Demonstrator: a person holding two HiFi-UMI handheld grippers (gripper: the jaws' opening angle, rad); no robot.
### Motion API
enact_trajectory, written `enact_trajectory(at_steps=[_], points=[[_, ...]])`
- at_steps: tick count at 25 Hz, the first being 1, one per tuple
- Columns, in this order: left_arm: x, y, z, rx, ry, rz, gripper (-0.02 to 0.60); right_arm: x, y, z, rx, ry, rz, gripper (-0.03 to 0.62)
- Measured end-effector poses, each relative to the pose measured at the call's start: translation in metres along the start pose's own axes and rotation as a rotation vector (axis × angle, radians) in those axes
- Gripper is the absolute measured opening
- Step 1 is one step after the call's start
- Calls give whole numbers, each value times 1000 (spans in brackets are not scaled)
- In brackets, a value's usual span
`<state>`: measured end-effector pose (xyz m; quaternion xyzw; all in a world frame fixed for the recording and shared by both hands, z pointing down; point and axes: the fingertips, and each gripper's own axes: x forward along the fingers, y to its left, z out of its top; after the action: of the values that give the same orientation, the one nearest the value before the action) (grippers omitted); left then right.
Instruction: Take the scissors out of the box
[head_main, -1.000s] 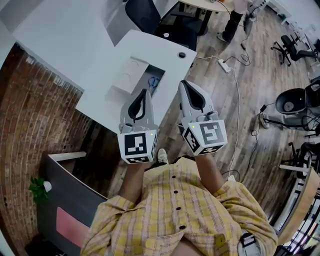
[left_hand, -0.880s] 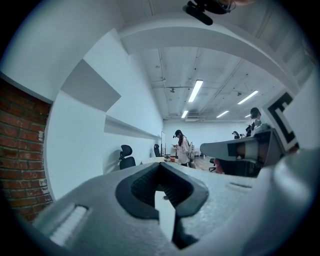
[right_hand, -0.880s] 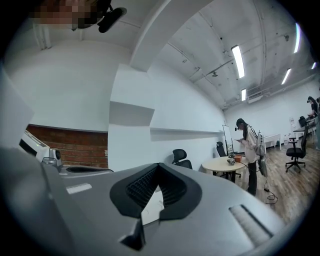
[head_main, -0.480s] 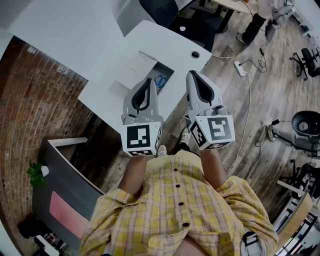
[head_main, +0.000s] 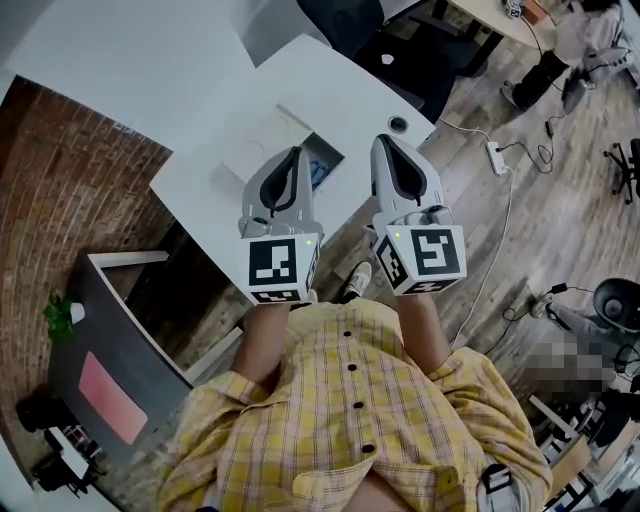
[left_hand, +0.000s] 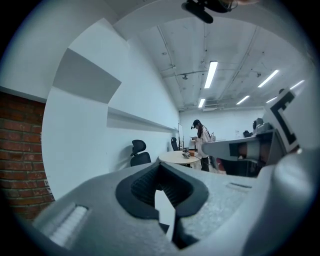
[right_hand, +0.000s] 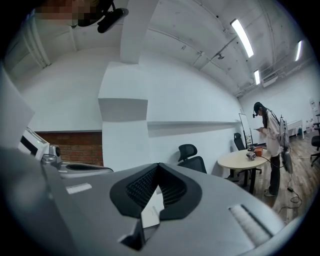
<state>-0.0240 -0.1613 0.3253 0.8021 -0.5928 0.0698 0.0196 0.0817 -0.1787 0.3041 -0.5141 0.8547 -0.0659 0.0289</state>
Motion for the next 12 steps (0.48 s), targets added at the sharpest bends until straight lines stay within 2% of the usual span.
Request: enact_trajectory(at_steps=[7, 12], points=[[22, 2, -15, 27, 77, 51, 3, 24, -22, -18, 43, 35, 46, 5], [38, 20, -42, -4, 126, 35, 3, 51, -21, -42, 57, 87, 38, 5]])
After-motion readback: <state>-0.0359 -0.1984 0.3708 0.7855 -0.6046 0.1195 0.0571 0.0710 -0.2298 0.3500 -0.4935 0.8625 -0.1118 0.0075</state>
